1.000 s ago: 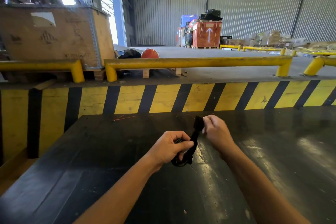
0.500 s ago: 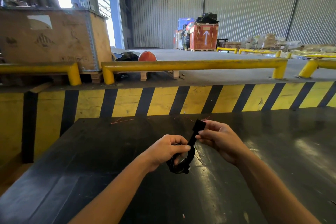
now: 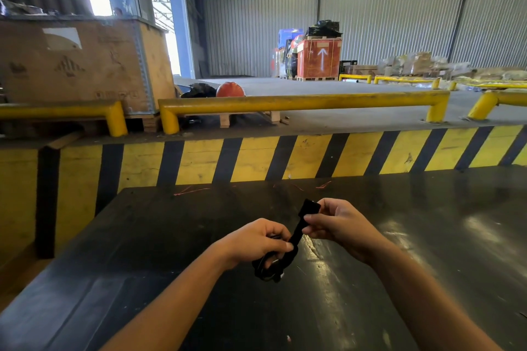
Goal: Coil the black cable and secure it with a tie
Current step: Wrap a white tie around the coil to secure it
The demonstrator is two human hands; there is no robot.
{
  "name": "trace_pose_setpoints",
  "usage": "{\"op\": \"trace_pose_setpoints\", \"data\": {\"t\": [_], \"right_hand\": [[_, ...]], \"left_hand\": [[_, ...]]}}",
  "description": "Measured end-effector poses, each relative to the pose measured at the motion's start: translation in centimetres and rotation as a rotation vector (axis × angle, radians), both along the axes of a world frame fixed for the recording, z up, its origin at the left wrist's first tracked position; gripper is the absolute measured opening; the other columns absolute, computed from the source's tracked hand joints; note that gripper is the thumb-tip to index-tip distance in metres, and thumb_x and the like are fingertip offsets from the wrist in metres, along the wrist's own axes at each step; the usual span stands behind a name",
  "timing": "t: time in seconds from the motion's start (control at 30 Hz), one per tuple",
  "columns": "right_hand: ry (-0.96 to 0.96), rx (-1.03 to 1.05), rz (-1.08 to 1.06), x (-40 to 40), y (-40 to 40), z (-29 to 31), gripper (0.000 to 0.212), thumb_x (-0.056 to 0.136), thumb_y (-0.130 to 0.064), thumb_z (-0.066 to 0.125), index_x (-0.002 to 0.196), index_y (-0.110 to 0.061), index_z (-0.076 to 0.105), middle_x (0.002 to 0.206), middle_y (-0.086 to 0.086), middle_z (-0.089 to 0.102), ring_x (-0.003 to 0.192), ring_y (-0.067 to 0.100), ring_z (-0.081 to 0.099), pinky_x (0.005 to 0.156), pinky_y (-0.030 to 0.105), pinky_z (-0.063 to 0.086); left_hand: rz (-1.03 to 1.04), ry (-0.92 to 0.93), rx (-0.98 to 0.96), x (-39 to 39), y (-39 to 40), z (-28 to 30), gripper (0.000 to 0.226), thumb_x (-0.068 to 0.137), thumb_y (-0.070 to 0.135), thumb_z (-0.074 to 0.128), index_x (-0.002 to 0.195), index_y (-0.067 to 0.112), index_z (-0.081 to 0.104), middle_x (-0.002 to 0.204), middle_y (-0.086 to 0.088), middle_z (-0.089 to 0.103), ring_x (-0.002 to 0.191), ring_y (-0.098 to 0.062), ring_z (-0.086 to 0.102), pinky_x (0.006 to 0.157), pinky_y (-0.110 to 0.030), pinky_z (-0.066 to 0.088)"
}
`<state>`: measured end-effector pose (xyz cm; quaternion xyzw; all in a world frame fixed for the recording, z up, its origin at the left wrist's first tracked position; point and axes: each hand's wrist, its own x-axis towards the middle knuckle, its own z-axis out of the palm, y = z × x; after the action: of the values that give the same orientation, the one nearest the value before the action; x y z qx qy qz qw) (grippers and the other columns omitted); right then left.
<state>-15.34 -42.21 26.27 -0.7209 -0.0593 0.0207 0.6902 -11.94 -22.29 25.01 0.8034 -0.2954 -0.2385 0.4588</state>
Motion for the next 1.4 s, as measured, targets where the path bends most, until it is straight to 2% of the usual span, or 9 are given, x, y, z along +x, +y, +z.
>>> {"op": "trace_pose_setpoints", "data": {"t": [0.23,0.4,0.57,0.63,0.77,0.97,1.2,1.33,1.4], "right_hand": [[-0.052,-0.060,0.024,-0.4,-0.6,-0.3,0.028,0.084,0.002,0.061,0.111,-0.008,0.057,0.092,0.016,0.067,0.075,0.020,0.071,0.069,0.027,0.060],[-0.104,-0.046,-0.087,-0.6,-0.8,-0.7,0.009,0.087,-0.002,0.058,0.091,-0.004,0.066,0.082,0.016,0.071,0.069,0.016,0.070,0.064,0.025,0.058],[-0.268,-0.385,-0.138,0.0,0.2,-1.0,0.002,0.080,-0.016,0.069,0.082,-0.016,0.070,0.100,0.009,0.066,0.087,0.012,0.064,0.076,0.025,0.049],[-0.348,-0.503,-0.169,0.2,0.8,-0.9,0.014,0.077,-0.016,0.072,0.071,-0.026,0.065,0.108,-0.002,0.062,0.095,0.006,0.061,0.080,0.021,0.049],[-0.497,-0.646,-0.268,0.2,1.7,-1.1,0.031,0.078,-0.015,0.072,0.063,-0.032,0.052,0.086,-0.002,0.069,0.073,0.002,0.063,0.059,0.011,0.047],[-0.610,-0.587,-0.548,0.4,1.4,-1.5,0.020,0.077,-0.007,0.071,0.066,-0.018,0.058,0.075,0.003,0.068,0.069,0.012,0.062,0.059,0.017,0.045],[-0.538,-0.604,-0.604,1.1,1.3,-2.1,0.007,0.080,-0.016,0.069,0.074,-0.013,0.068,0.079,-0.001,0.066,0.069,0.007,0.059,0.057,0.008,0.038],[-0.466,-0.673,-0.597,1.5,1.5,-2.4,0.022,0.084,-0.027,0.063,0.092,-0.010,0.074,0.106,-0.001,0.065,0.090,0.011,0.061,0.082,0.032,0.052],[-0.388,-0.695,-0.598,1.4,1.9,-2.2,0.027,0.085,-0.033,0.062,0.098,-0.012,0.073,0.117,-0.002,0.063,0.102,0.014,0.059,0.093,0.045,0.047]], "left_hand": [[0.016,-0.045,0.050,0.1,0.2,0.4,0.013,0.091,0.016,0.057,0.103,0.018,0.062,0.078,0.007,0.060,0.057,0.004,0.059,0.064,-0.018,0.047],[0.343,0.156,-0.271,0.6,0.1,1.0,0.041,0.087,0.006,0.059,0.126,0.017,0.050,0.083,-0.003,0.058,0.052,-0.007,0.047,0.058,-0.025,0.045],[0.378,0.193,-0.361,0.1,-1.3,2.7,0.036,0.087,0.002,0.054,0.121,0.014,0.052,0.086,-0.011,0.055,0.048,-0.007,0.041,0.053,-0.027,0.040],[0.352,0.208,-0.383,-0.1,-1.8,3.1,0.034,0.088,0.001,0.053,0.120,0.013,0.051,0.081,-0.009,0.054,0.046,-0.007,0.039,0.051,-0.025,0.038],[0.315,0.276,-0.452,-0.3,-2.1,3.5,0.035,0.088,-0.001,0.050,0.122,0.009,0.050,0.064,-0.002,0.046,0.043,-0.006,0.037,0.047,-0.023,0.036],[0.334,0.253,-0.533,-1.2,-1.9,1.9,0.041,0.083,0.007,0.066,0.122,0.010,0.051,0.103,-0.010,0.065,0.081,-0.015,0.065,0.071,-0.026,0.055],[0.421,0.191,-0.725,-1.5,-2.4,0.4,0.026,0.085,0.002,0.063,0.111,0.004,0.060,0.096,-0.009,0.071,0.086,-0.018,0.070,0.080,-0.035,0.058],[0.497,-0.046,-0.617,-1.3,-3.0,0.0,0.026,0.084,0.006,0.066,0.107,0.016,0.063,0.100,-0.006,0.071,0.092,-0.015,0.070,0.082,-0.033,0.058],[0.525,-0.157,-0.558,-1.3,-3.3,-0.3,0.027,0.084,0.010,0.067,0.109,0.021,0.063,0.102,-0.003,0.071,0.094,-0.013,0.069,0.080,-0.029,0.058]]}}
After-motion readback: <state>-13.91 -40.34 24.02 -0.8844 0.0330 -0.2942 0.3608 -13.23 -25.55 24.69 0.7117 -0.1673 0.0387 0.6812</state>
